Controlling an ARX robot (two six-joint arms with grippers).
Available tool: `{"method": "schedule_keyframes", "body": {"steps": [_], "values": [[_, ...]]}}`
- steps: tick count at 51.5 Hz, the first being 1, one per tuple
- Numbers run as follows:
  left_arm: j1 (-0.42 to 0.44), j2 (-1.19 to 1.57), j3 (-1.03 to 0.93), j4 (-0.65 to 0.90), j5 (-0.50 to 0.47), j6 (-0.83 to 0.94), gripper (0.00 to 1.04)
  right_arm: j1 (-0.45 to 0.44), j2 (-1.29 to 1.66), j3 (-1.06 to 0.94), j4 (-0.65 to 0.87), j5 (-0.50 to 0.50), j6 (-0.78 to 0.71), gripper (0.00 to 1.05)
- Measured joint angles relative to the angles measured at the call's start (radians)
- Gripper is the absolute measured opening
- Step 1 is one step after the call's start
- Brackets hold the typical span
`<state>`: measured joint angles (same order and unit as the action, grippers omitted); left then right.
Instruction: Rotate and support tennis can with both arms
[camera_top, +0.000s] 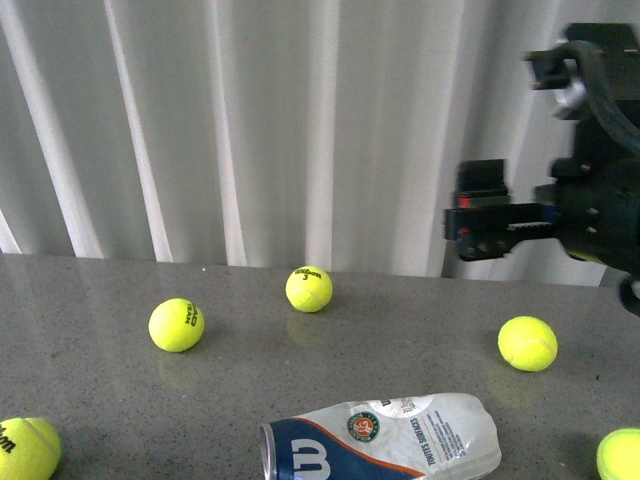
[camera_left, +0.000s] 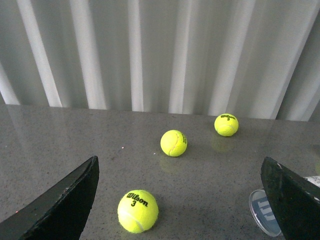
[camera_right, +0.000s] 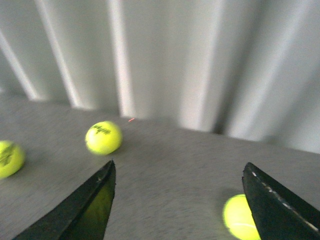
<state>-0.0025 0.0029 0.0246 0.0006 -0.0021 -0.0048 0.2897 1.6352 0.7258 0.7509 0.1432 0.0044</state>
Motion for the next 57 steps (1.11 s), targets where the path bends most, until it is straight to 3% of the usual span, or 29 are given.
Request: {"method": "schedule_keyframes", "body": {"steps": [2,5,19,36,39,44,57], "values": [[0.0,0.0,0.0,0.0,-0.002,0.0,0.98,-0.009,-0.027,-0.068,0.105,0.072,0.0,0.68],[0.0,0.0,0.0,0.0,-0.002,0.0,0.98,-0.031,-0.075,-0.134,0.188,0.087,0.0,0.59],[0.0,0.0,0.0,0.0,0.001,0.0,0.98,-0.132,-0.317,-0.422,0.243,0.003,-0.004,0.03],[0.0,0.0,0.0,0.0,0.002,0.0,0.98,-0.209,-0.578,-0.616,0.195,-0.068,-0.004,0.03],[0.0,0.0,0.0,0.0,0.002,0.0,0.98,-0.247,-0.594,-0.646,0.203,-0.127,-0.005,0.03],[0.0,0.0,0.0,0.0,0.002,0.0,0.98,-0.285,-0.669,-0.677,0.146,-0.136,-0.004,0.03],[0.0,-0.001,0.0,0.0,0.002,0.0,0.98,-0.287,-0.871,-0.71,-0.02,-0.142,-0.004,0.03]]}}
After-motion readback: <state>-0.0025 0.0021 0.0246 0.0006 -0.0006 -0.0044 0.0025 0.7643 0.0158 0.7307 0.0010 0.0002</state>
